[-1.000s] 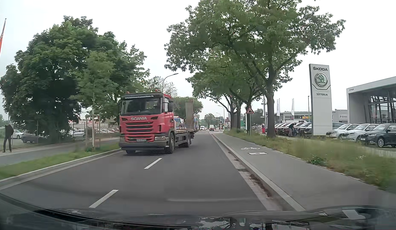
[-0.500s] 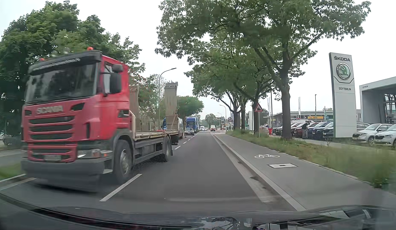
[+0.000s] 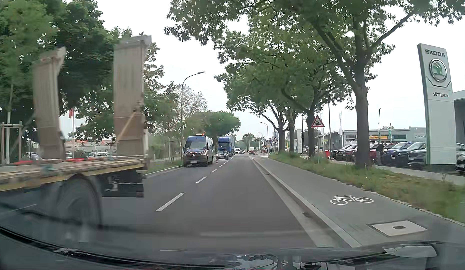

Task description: Follow the waypoints while adhering to traffic rules and regulations

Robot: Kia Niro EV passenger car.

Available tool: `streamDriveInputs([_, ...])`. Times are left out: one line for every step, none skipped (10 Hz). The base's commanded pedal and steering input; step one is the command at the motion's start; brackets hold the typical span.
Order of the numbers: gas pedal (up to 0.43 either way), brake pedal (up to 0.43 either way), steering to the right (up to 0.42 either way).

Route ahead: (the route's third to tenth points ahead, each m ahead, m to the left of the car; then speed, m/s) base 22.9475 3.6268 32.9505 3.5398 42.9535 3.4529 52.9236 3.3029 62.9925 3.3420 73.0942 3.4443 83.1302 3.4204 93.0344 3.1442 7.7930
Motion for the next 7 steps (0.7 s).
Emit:
streamDriveInputs([0.138, 0.000, -0.004])
streamDriveInputs([0.150, 0.000, -0.003])
streamDriveInputs([0.157, 0.000, -0.003])
streamDriveInputs([0.157, 0.000, -0.003])
streamDriveInputs([0.169, 0.000, -0.003])
streamDriveInputs([0.169, 0.000, -0.003])
streamDriveInputs([0.177, 0.000, -0.002])
